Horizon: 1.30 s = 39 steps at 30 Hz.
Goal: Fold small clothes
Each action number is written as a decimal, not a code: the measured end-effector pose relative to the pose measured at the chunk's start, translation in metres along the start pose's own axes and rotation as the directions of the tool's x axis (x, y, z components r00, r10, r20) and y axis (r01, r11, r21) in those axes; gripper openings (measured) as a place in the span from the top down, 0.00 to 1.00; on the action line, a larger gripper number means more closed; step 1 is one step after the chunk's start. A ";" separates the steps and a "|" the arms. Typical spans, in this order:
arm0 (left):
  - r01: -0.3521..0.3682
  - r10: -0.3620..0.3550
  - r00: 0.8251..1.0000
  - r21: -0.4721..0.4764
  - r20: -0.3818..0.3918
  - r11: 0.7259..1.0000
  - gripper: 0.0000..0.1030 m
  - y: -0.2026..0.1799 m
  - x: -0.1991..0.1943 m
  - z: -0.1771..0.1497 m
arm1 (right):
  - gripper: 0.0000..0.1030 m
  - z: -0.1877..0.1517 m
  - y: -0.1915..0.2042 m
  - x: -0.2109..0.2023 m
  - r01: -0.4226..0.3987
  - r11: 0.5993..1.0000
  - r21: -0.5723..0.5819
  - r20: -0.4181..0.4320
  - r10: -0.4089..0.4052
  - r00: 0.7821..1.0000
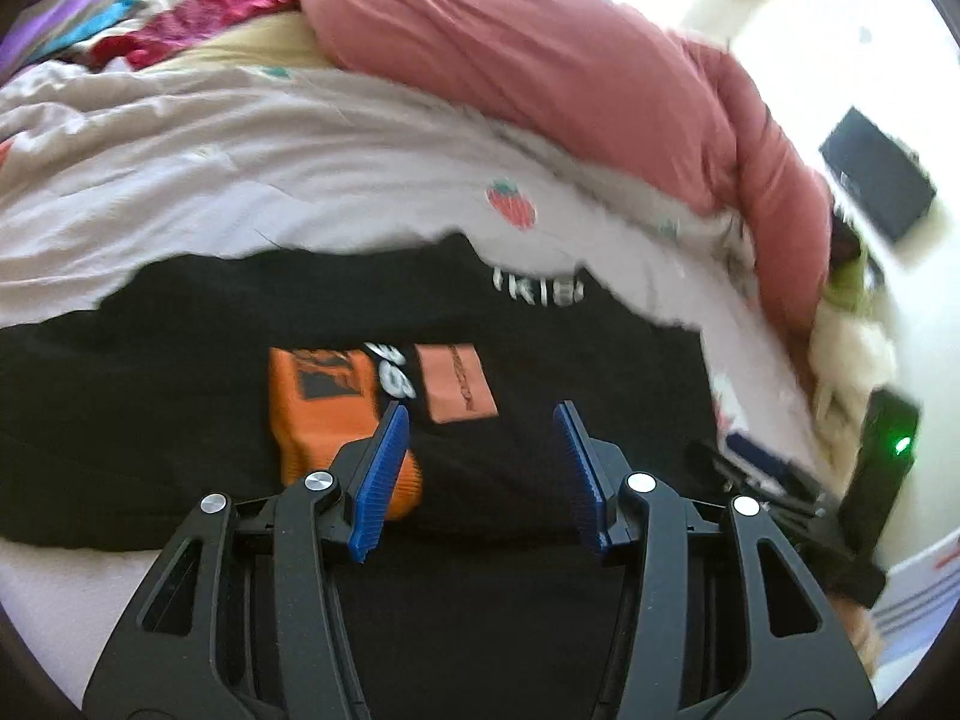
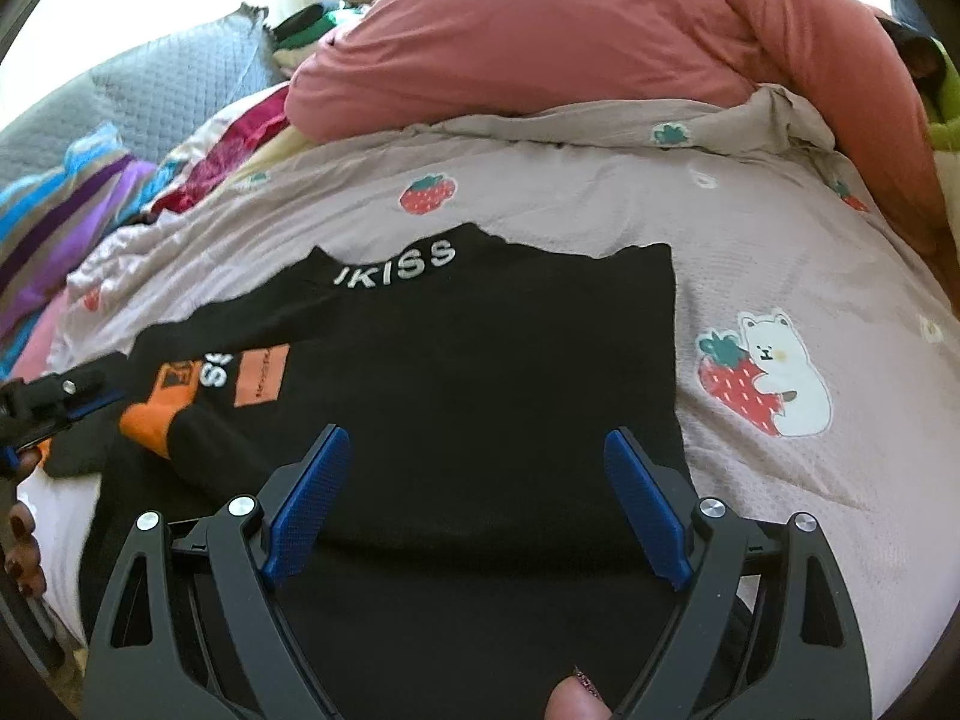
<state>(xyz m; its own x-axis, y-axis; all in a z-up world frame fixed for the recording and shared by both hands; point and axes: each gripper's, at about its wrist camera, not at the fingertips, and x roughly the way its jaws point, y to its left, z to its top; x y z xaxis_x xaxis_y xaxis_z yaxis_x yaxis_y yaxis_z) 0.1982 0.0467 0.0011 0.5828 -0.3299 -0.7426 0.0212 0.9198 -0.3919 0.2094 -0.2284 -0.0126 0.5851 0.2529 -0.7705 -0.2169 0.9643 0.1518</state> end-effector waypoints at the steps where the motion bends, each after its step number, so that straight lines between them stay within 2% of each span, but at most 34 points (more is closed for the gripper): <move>1: -0.022 0.022 1.000 0.005 -0.018 1.000 0.58 0.000 0.007 -0.002 | 0.17 0.000 0.000 0.003 0.001 1.000 -0.011 -0.010 -0.001 1.000; 3: -0.133 0.134 0.990 0.024 -0.049 0.991 0.57 0.005 0.023 -0.008 | 0.17 -0.003 -0.001 0.009 0.007 1.000 -0.025 -0.034 -0.008 0.999; 5: -0.172 0.174 0.983 0.029 -0.063 0.985 0.56 0.015 0.030 -0.014 | 0.17 -0.008 -0.003 0.016 0.020 0.999 -0.037 -0.061 -0.022 0.998; 9: -0.165 0.166 0.984 0.016 -0.072 0.986 0.56 0.031 0.033 -0.022 | 0.20 -0.021 -0.016 0.029 0.086 0.996 -0.031 -0.113 -0.089 0.990; 14: -0.168 0.169 0.983 0.019 -0.068 0.986 0.55 0.032 0.031 -0.023 | 0.18 -0.029 -0.015 0.030 0.098 0.994 -0.044 -0.105 -0.102 0.989; 17: -0.159 0.160 0.985 0.019 -0.062 0.987 0.47 0.028 0.026 -0.025 | 0.18 -0.031 -0.015 0.022 0.070 0.998 -0.011 -0.105 -0.070 0.992; 22: -0.165 0.167 0.984 0.036 -0.059 0.986 0.46 0.024 0.023 -0.027 | 0.18 -0.035 -0.015 0.009 0.050 0.999 0.013 -0.092 -0.048 0.995; 28: -0.155 0.156 0.986 0.035 -0.049 0.987 0.39 0.022 0.014 -0.027 | 0.18 -0.039 -0.017 -0.007 0.025 0.998 0.059 -0.079 -0.020 0.997; 32: -0.155 0.157 0.987 0.036 -0.036 0.987 0.33 0.020 0.005 -0.028 | 0.14 -0.040 -0.014 -0.015 0.016 0.998 0.065 -0.069 -0.012 0.998; 36: -0.155 0.156 0.987 0.033 -0.025 0.987 0.33 0.020 -0.003 -0.028 | 0.12 -0.039 -0.010 -0.025 0.015 0.998 0.062 -0.054 -0.012 0.998; 39: -0.153 0.154 0.988 0.028 -0.012 0.988 0.26 0.021 -0.012 -0.029 | 0.09 -0.038 -0.007 -0.031 0.015 0.998 0.060 -0.040 -0.012 0.999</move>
<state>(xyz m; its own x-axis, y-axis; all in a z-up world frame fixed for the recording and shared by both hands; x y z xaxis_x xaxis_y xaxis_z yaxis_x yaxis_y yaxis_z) 0.1681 0.0641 -0.0142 0.5697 -0.1870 -0.8003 -0.0458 0.9650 -0.2581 0.1630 -0.2464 -0.0131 0.5562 0.2377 -0.7963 -0.1611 0.9709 0.1773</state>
